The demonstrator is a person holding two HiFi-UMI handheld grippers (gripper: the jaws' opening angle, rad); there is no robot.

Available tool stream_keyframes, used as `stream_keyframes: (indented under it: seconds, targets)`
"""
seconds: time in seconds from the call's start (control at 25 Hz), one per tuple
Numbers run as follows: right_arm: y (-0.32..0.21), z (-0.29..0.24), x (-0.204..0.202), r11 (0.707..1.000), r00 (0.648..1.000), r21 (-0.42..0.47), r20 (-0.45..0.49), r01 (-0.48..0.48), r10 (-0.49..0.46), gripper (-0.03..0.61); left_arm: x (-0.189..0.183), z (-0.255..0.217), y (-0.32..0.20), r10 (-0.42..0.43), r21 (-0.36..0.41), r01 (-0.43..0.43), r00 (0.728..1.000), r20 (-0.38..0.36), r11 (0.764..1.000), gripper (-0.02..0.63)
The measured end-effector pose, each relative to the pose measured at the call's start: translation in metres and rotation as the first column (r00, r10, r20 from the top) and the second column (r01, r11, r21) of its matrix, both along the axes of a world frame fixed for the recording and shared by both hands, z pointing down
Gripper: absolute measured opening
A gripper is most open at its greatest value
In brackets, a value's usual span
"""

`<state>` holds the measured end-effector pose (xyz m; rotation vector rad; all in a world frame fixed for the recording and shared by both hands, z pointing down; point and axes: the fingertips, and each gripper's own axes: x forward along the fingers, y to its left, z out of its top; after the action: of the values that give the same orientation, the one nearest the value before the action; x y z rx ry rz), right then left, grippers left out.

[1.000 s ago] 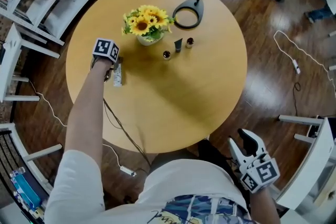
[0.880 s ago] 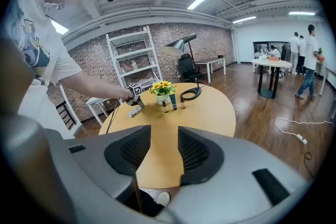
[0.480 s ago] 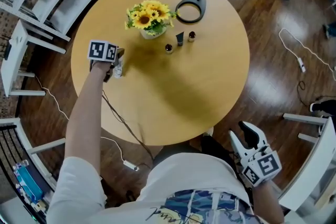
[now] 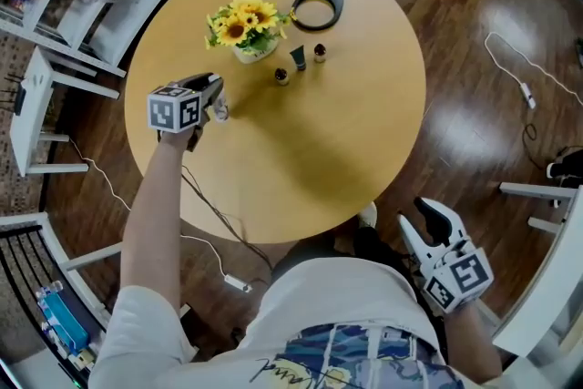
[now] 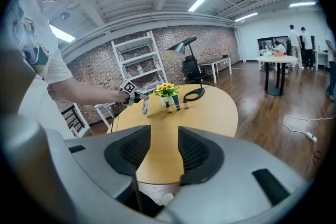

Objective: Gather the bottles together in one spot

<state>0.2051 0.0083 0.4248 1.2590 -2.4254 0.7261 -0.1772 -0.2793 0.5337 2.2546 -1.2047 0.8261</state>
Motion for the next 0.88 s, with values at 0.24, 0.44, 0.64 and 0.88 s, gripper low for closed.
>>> stream_keyframes:
  seconds: [0.24, 0.44, 0.64, 0.88]
  targets:
    - [0.001, 0.003, 0.016, 1.0, 1.0, -0.006, 0.0, -0.029, 0.029, 0.19, 0.051, -0.017, -0.003, 0.111, 0.101, -0.101, 0.989, -0.099, 0.99, 0.11]
    - [-0.001, 0.002, 0.017, 0.999, 0.999, -0.008, -0.018, -0.044, 0.044, 0.19, 0.076, -0.024, -0.011, 0.171, 0.18, -0.14, 0.971, -0.165, 0.974, 0.11]
    - [-0.001, 0.004, 0.01, 0.998, 0.997, -0.026, -0.062, -0.05, 0.048, 0.19, 0.086, -0.014, -0.023, 0.197, 0.233, -0.142, 0.953, -0.229, 0.962, 0.11]
    - [0.002, 0.01, -0.001, 0.996, 0.992, -0.059, -0.107, -0.07, 0.064, 0.19, 0.093, -0.005, -0.028, 0.245, 0.309, -0.159, 0.933, -0.264, 0.938, 0.109]
